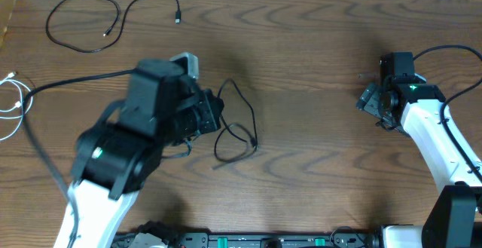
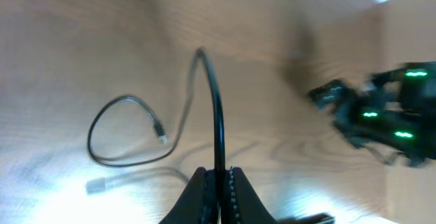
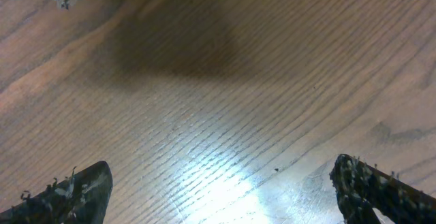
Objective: Untangle cables
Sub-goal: 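Lift and pull the black cable up and left with the left gripper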
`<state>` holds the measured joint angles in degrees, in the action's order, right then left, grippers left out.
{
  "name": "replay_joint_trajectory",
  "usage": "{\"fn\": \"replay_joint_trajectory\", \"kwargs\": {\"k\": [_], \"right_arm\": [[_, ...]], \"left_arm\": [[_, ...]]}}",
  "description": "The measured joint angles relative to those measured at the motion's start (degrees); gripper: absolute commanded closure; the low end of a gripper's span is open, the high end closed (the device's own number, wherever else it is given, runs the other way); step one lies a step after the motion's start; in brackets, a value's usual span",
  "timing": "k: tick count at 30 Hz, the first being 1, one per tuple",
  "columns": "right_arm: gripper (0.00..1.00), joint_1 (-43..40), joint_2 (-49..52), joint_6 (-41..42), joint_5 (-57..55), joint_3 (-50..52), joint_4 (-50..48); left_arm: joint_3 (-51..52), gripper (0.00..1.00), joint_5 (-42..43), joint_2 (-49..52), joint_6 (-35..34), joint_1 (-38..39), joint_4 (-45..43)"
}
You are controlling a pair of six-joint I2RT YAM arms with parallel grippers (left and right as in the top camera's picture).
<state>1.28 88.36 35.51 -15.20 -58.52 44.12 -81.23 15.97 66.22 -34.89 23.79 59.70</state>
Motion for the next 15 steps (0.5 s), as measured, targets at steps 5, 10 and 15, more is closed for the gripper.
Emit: {"fn": "replay_joint_trajectory", "kwargs": {"k": [5,10,15], "right_arm": [[0.01,0.0,0.0,0.0,0.0,0.0,0.0],[0.01,0.0,0.0,0.0,0.0,0.0,0.0],[0.01,0.0,0.0,0.0,0.0,0.0,0.0]], "left_arm": [[0.2,0.91,-1.3,7.6,-0.5,0.0,3.7],[0.2,0.68,-3.0,13.5,0.3,0.0,7.0],[0.2,0.49,-5.7,18.9,4.2,0.0,9.7]]}}
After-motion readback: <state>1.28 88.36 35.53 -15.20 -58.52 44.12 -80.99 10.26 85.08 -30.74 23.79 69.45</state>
